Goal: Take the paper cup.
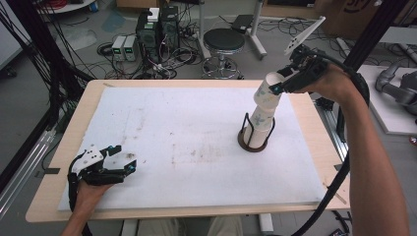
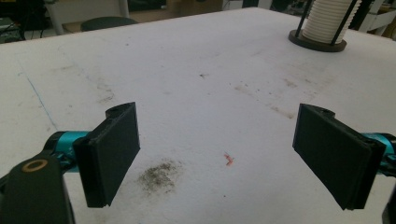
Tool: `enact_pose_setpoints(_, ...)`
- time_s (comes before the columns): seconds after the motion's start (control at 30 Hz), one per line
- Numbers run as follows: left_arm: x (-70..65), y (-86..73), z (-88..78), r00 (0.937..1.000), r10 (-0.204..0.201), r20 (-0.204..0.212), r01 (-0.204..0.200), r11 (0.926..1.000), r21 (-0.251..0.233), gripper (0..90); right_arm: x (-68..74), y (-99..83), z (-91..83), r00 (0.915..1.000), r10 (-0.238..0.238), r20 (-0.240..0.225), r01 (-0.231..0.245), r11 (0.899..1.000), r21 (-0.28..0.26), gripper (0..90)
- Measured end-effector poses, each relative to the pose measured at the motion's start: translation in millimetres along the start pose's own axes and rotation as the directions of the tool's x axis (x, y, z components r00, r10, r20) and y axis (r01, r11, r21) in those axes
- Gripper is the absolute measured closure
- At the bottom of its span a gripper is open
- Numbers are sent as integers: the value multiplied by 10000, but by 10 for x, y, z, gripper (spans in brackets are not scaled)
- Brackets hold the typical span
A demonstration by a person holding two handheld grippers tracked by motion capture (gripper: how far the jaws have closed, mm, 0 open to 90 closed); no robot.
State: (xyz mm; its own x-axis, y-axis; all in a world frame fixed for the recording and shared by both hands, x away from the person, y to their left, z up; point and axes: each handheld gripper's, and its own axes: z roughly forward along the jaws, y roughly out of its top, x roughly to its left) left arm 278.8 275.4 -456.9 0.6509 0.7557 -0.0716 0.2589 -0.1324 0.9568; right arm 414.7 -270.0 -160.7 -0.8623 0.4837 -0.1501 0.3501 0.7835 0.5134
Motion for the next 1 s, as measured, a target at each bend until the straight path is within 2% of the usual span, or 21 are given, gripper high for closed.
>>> enact_pose_setpoints(0.23, -2, 1, 1, 10000, 36, -4, -36, 10000, 32, 147, 115, -75, -42, 9999, -57, -140, 46, 9968, -800, 379)
enact_pose_setpoints(0.43, -1, 0, 1, 10000, 27, 2, -27, 10000, 19, 147, 260, -200, -23, 9990, 104, -430, -177, 9846, -1738, 378)
enact_pose_setpoints(0.57, 0, 0, 0, 10000, -4, -14, 4, 10000, 11, 146, 363, -315, 42, 9977, 290, -618, -433, 9688, -2441, 378)
enact_pose_setpoints(0.77, 0, 0, 0, 10000, -38, -57, 38, 10000, 26, 146, 590, -496, 170, 9959, 417, -800, -672, 9349, -3485, 378)
enact_pose_setpoints(1.0, -3, 1, 2, 10000, 1, -74, -1, 10000, 37, 146, 802, -606, 339, 9949, 405, -927, -755, 9075, -4133, 377)
